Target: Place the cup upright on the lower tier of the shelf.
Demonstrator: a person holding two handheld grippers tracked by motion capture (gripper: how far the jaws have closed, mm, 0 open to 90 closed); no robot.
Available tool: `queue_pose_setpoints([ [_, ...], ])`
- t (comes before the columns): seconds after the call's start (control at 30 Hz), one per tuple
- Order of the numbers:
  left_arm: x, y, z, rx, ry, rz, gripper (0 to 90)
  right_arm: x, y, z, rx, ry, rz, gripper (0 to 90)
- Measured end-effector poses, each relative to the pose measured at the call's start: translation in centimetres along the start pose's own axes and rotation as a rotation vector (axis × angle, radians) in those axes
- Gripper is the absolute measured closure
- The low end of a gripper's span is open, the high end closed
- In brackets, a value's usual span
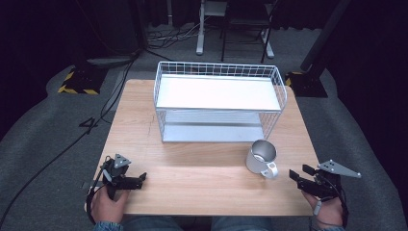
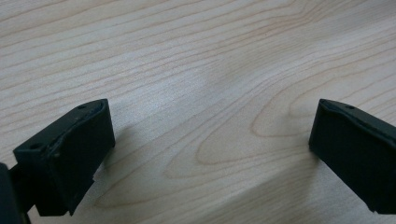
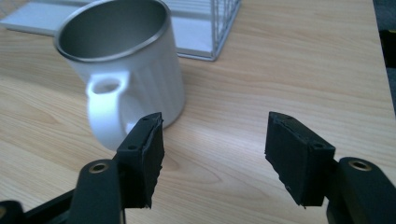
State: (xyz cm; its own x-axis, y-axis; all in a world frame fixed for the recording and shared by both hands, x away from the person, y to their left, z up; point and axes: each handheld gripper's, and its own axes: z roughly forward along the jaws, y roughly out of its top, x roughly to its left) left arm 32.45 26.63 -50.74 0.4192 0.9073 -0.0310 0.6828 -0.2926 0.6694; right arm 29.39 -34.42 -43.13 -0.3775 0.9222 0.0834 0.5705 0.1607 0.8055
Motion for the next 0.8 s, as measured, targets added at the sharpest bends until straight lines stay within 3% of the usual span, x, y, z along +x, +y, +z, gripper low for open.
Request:
queue_pose_setpoints([
  [0.23,0.0,0.0,0.0,-0.001,0.001,0.002,0.5,1.3,0.6,0.0,-0.007,0.058,-0.003,37.4],
  [0.5,0.0,0.0,0.0,0.000,0.001,0.001,0.5,3.2,1.1,1.1,0.035,0.150,-0.017,36.9],
  [0.8,0.0,0.0,0.0,-0.001,0.001,0.003,0.5,4.2,1.1,2.9,0.086,0.177,-0.021,36.1],
])
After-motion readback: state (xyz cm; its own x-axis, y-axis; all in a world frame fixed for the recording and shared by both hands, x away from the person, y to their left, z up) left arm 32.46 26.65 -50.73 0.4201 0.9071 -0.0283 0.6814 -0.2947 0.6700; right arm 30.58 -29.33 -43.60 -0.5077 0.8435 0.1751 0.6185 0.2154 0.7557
